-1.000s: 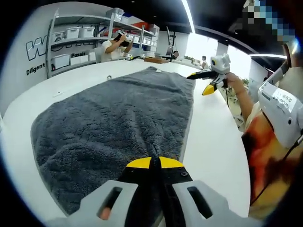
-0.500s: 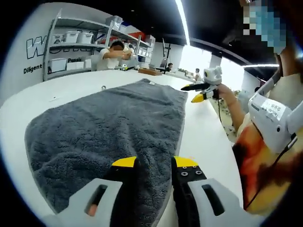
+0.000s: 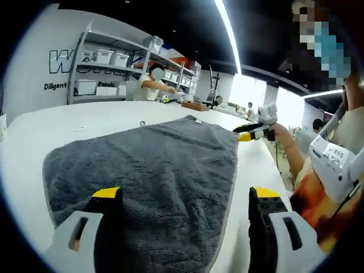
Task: Open the folded towel by lifting each exposed corner and separating the folded layers until the towel lies flat within the target outline without major curled edges
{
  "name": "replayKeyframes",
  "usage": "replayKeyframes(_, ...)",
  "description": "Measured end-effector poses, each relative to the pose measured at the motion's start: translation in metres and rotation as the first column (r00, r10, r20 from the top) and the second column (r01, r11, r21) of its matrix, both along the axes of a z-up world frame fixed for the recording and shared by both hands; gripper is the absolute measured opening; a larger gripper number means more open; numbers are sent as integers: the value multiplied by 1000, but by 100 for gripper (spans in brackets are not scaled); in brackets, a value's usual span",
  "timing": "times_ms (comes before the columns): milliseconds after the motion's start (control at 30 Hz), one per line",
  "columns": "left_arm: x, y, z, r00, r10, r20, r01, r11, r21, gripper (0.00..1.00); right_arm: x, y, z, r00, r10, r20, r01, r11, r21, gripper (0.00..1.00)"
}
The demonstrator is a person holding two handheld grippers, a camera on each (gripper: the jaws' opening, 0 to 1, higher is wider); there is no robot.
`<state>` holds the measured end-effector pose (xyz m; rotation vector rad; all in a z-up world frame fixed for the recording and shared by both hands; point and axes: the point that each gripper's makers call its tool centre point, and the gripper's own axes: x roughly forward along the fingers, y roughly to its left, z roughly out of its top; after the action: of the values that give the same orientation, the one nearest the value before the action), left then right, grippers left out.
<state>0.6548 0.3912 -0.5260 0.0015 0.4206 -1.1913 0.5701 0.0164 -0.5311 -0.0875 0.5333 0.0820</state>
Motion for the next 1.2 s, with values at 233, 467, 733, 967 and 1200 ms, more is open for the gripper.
replayKeyframes(233,-4,-4,1,1000,-18,-8,18,1000,-26,100,0,-17,-3,997,-73,11,73,997,36,47)
replayKeyframes(467,0,-1,-3,1000,-2,-9,2,1000,-12,100,3,-31,-17,992,-123,-36,123,992,-4,44)
replayKeyframes(733,4,3,-1,1000,19,-18,-19,1000,-23,100,2,-36,-35,986,-140,-85,140,990,-4,42)
replayKeyframes(967,5,3,-5,999,18,-29,-19,1000,-19,98,0,-36,-35,986,-150,-75,153,987,43,41)
replayKeyframes(1200,4,3,-5,999,19,-30,-20,1000,-22,98,-4,-36,-36,986,-143,-79,147,988,48,41)
